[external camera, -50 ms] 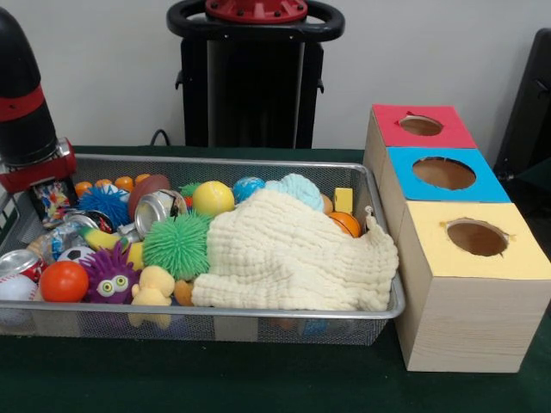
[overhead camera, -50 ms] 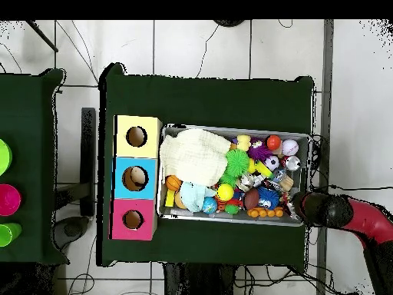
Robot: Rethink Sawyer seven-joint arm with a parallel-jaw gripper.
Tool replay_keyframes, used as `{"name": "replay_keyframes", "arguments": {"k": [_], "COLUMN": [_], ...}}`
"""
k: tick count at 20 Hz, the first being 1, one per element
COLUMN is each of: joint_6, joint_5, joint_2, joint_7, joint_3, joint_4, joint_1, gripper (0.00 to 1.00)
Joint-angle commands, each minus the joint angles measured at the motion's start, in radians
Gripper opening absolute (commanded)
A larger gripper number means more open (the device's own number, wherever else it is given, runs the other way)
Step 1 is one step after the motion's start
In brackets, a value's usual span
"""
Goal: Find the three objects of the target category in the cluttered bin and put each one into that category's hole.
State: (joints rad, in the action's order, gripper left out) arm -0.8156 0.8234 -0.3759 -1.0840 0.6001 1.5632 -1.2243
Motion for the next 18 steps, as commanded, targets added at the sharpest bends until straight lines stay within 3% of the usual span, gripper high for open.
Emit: {"name": "replay_keyframes", "arguments": {"k": [1,10,13,16,18], "joint_6": [0.035,0.051,0.064,0.109,0.140], "joint_5": [0.092,0.099,0.099,0.079,0.059], "joint_2": [0.149,0.146,0.116,0.057,-0.023], "joint_7": [0.152,0.182,0.152,0.097,0.034], "joint_3": [-0.064,-0.052,-0.054,-0.039,-0.032], "joint_4": [-0.097,-0.085,-0.064,-0.001,0.071], "joint_1": [0.002,-0.010,-0.004,-0.018,-0.020], "gripper": [0.00,0.00,0.00,0.00,0.00]}}
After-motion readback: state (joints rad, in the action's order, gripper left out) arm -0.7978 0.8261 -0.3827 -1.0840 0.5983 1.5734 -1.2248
